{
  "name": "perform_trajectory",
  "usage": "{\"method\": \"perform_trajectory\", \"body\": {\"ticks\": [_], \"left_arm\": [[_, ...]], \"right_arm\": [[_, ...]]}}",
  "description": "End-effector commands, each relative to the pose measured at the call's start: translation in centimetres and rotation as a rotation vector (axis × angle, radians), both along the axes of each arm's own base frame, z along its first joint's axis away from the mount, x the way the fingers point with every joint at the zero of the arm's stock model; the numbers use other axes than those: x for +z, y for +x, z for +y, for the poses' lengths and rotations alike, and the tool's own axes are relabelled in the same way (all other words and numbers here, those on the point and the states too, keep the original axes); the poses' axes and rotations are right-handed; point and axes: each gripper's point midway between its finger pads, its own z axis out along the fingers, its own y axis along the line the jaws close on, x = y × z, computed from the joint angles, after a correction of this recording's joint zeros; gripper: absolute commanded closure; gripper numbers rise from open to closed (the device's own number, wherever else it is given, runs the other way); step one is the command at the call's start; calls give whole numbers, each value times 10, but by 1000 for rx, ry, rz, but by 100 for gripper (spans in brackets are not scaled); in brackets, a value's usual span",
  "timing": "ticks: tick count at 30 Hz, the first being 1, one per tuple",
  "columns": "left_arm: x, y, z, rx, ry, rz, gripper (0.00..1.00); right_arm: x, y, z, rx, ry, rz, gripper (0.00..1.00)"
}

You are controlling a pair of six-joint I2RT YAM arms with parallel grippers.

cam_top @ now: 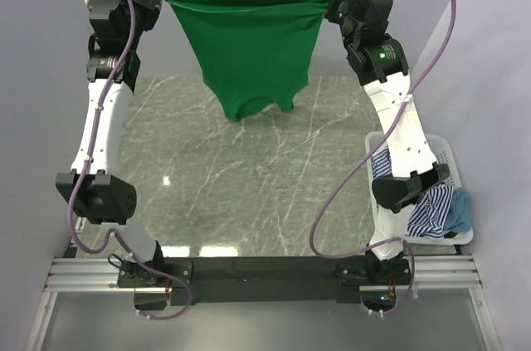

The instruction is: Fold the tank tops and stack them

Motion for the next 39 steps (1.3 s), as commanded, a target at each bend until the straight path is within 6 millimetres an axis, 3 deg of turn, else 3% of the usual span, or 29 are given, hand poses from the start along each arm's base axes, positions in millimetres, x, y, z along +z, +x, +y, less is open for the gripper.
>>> {"method": "perform_trajectory", "body": {"ticks": [1,3,4,5,6,8,9,10,11,12,13,14,15,16,18,19,20,22,23,24,27,30,31,34,39], "left_arm": [[69,-29,10,25,69,-178,99],[71,-36,17,45,75,-181,99],[71,-40,16,41,71,-181,99],[65,-48,15,31,63,-169,99],[59,-52,15,31,57,-153,99],[22,-62,12,13,22,-65,99],[6,-67,11,4,6,-32,99],[-33,-79,11,3,-12,49,99],[-55,-86,9,-3,-40,92,99],[-78,-95,9,-3,-51,138,99],[-148,-104,9,1,-61,298,100],[-159,-127,8,-6,-72,314,99],[-186,-140,6,-12,-73,368,99],[-233,-166,5,-16,-71,459,99],[-290,-200,7,-4,-61,596,99],[-313,-213,6,-6,-68,636,99],[-343,-236,2,-25,-89,685,99],[-373,-261,-5,-59,-109,739,99],[-379,-268,-10,-84,-119,755,99],[-387,-276,-11,-90,-115,777,99],[-401,-293,-15,-122,-80,840,99],[-401,-298,-26,-180,-64,864,97],[-401,-300,-27,-189,-60,883,89],[-397,-300,-27,-195,-34,896,79],[-386,-297,-21,-172,-3,902,69]], "right_arm": [[76,-15,-11,20,4,-240,100],[78,-20,-11,29,-2,-237,100],[63,-16,-9,33,-12,-198,100],[68,-28,-13,35,5,-201,100],[60,-31,-14,36,8,-175,100],[20,-40,-13,54,35,-69,100],[-40,-34,-6,70,18,70,100],[-48,-55,-4,113,46,90,100],[-76,-62,-1,125,104,151,100],[-156,-69,4,130,96,304,100],[-170,-91,9,189,134,328,100],[-202,-104,15,201,172,394,100],[-236,-119,17,207,177,468,100],[-296,-146,13,199,154,589,100],[-346,-181,20,200,171,694,100],[-392,-207,16,195,153,790,100],[-399,-221,20,204,180,805,100],[-429,-256,25,226,129,875,97],[-435,-265,27,227,125,890,92],[-447,-280,28,241,96,926,80],[-450,-295,28,253,112,933,63],[-448,-306,24,255,125,938,53],[-442,-306,24,254,140,920,52],[-437,-302,21,230,145,900,49],[-454,-299,32,226,134,958,50]]}}
